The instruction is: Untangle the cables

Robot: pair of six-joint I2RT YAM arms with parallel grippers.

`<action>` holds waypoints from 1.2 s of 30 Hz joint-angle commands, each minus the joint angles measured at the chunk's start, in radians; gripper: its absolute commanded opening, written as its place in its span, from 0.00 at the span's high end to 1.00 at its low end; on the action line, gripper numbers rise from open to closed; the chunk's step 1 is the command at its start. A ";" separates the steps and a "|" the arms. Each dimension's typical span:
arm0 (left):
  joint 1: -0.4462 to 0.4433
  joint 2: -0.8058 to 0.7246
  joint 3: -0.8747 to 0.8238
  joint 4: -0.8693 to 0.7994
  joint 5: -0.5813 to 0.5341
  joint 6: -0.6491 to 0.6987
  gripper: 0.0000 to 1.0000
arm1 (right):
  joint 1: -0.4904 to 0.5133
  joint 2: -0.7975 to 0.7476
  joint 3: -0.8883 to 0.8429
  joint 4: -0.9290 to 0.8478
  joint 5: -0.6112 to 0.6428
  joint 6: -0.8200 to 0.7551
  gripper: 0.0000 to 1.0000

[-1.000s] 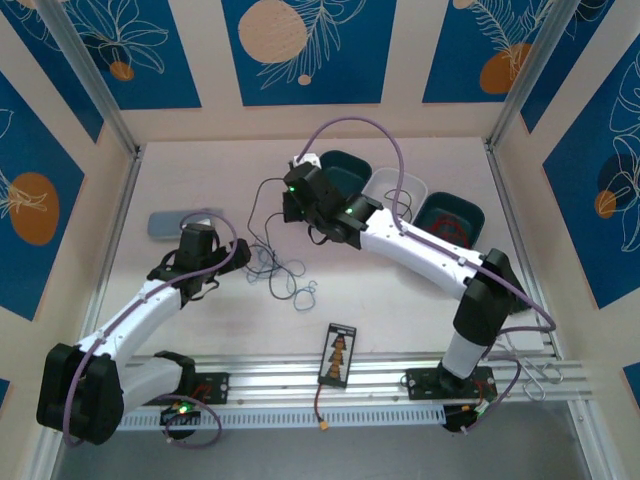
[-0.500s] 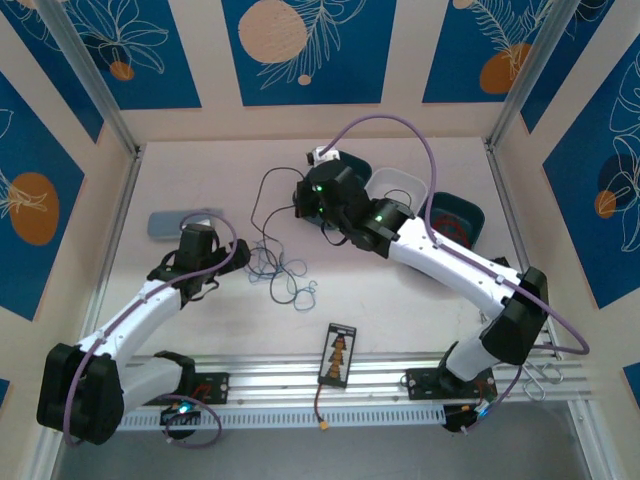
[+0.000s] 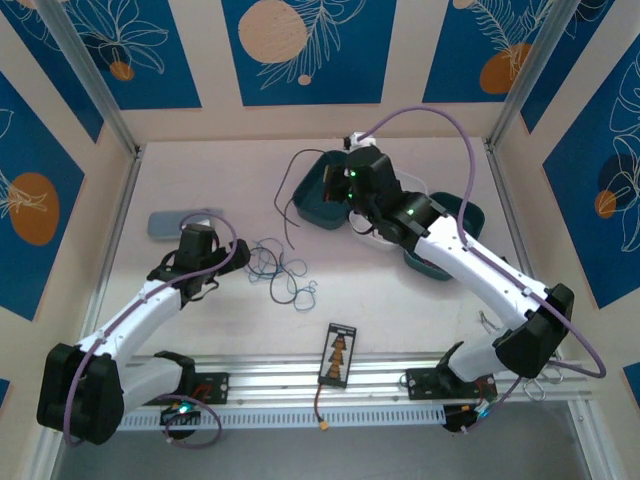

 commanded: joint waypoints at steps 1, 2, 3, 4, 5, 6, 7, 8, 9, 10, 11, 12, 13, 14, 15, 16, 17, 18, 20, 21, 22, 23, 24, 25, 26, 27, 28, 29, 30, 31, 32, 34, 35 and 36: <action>0.015 -0.001 -0.012 0.018 0.025 -0.005 0.00 | -0.066 -0.031 -0.001 -0.121 0.018 0.059 1.00; 0.016 -0.001 -0.013 0.019 0.025 -0.005 0.00 | -0.090 -0.036 -0.003 -0.147 0.012 0.068 1.00; 0.016 0.002 -0.012 0.019 0.025 -0.005 0.00 | -0.110 -0.039 -0.007 -0.167 0.010 0.076 1.00; 0.016 0.001 -0.011 0.018 0.026 -0.005 0.00 | -0.133 -0.044 -0.014 -0.188 0.006 0.081 1.00; 0.016 0.003 -0.010 0.018 0.027 -0.004 0.00 | -0.154 -0.050 -0.023 -0.204 0.000 0.082 1.00; 0.016 0.004 -0.010 0.018 0.027 -0.005 0.00 | -0.173 -0.056 -0.030 -0.214 -0.004 0.082 1.00; 0.015 0.005 -0.009 0.019 0.028 -0.006 0.00 | -0.195 -0.064 -0.040 -0.225 -0.012 0.086 1.00; 0.016 0.006 -0.010 0.020 0.030 -0.006 0.00 | -0.219 -0.072 -0.051 -0.233 -0.023 0.089 1.00; 0.016 0.007 -0.010 0.023 0.032 -0.007 0.00 | -0.242 -0.079 -0.062 -0.236 -0.038 0.090 1.00; 0.016 0.011 -0.009 0.025 0.034 -0.009 0.00 | -0.269 -0.087 -0.075 -0.238 -0.062 0.092 1.00; 0.015 0.016 -0.010 0.027 0.036 -0.010 0.00 | -0.295 -0.092 -0.085 -0.241 -0.081 0.094 1.00; 0.016 0.018 -0.008 0.030 0.038 -0.012 0.00 | -0.315 -0.095 -0.093 -0.242 -0.094 0.094 1.00; 0.016 0.022 -0.009 0.033 0.044 -0.015 0.00 | -0.337 -0.098 -0.102 -0.243 -0.107 0.090 1.00; 0.016 0.026 -0.008 0.036 0.048 -0.017 0.00 | -0.359 -0.098 -0.110 -0.244 -0.117 0.086 1.00; 0.016 0.030 -0.007 0.038 0.051 -0.018 0.00 | -0.377 -0.096 -0.114 -0.245 -0.126 0.082 1.00; 0.016 0.032 -0.006 0.038 0.054 -0.020 0.00 | -0.395 -0.092 -0.118 -0.246 -0.132 0.078 1.00; 0.015 0.034 -0.004 0.038 0.056 -0.020 0.00 | -0.414 -0.091 -0.122 -0.245 -0.140 0.074 1.00; 0.016 0.035 -0.004 0.038 0.056 -0.020 0.00 | -0.430 -0.088 -0.124 -0.245 -0.151 0.070 1.00; 0.016 0.035 -0.005 0.038 0.055 -0.021 0.00 | -0.466 -0.079 -0.128 -0.239 -0.175 0.064 1.00; 0.017 0.035 -0.006 0.036 0.054 -0.021 0.00 | -0.481 -0.075 -0.129 -0.235 -0.186 0.060 1.00; 0.016 0.035 -0.007 0.037 0.053 -0.023 0.00 | -0.495 -0.067 -0.129 -0.230 -0.198 0.055 1.00; 0.016 0.035 -0.007 0.037 0.053 -0.023 0.00 | -0.509 -0.058 -0.126 -0.230 -0.208 0.055 1.00; 0.016 0.035 -0.007 0.036 0.053 -0.023 0.00 | -0.521 -0.049 -0.124 -0.228 -0.218 0.052 1.00; 0.016 0.035 -0.004 0.034 0.053 -0.024 0.00 | -0.533 -0.038 -0.120 -0.226 -0.224 0.047 1.00; 0.016 0.035 -0.004 0.034 0.053 -0.022 0.00 | -0.543 -0.026 -0.115 -0.225 -0.226 0.044 1.00; 0.016 0.035 -0.004 0.034 0.053 -0.022 0.00 | -0.552 -0.014 -0.109 -0.226 -0.228 0.041 1.00; 0.016 0.035 -0.003 0.033 0.053 -0.020 0.00 | -0.562 0.001 -0.100 -0.226 -0.232 0.035 1.00; 0.016 0.035 -0.004 0.032 0.052 -0.020 0.00 | -0.568 0.014 -0.094 -0.224 -0.231 0.027 1.00; 0.016 0.033 -0.002 0.031 0.051 -0.020 0.00 | -0.572 0.026 -0.088 -0.221 -0.224 0.020 1.00; 0.016 0.033 -0.002 0.029 0.052 -0.018 0.00 | -0.575 0.040 -0.081 -0.222 -0.216 0.013 1.00; 0.015 0.033 -0.002 0.028 0.050 -0.018 0.00 | -0.579 0.052 -0.075 -0.221 -0.213 0.007 1.00; 0.016 0.030 -0.002 0.024 0.049 -0.018 0.00 | -0.585 0.077 -0.062 -0.219 -0.206 -0.002 1.00; 0.016 0.030 -0.002 0.022 0.048 -0.018 0.00 | -0.588 0.089 -0.055 -0.216 -0.208 -0.007 1.00; 0.016 0.029 -0.002 0.021 0.047 -0.017 0.00 | -0.591 0.101 -0.050 -0.212 -0.206 -0.014 1.00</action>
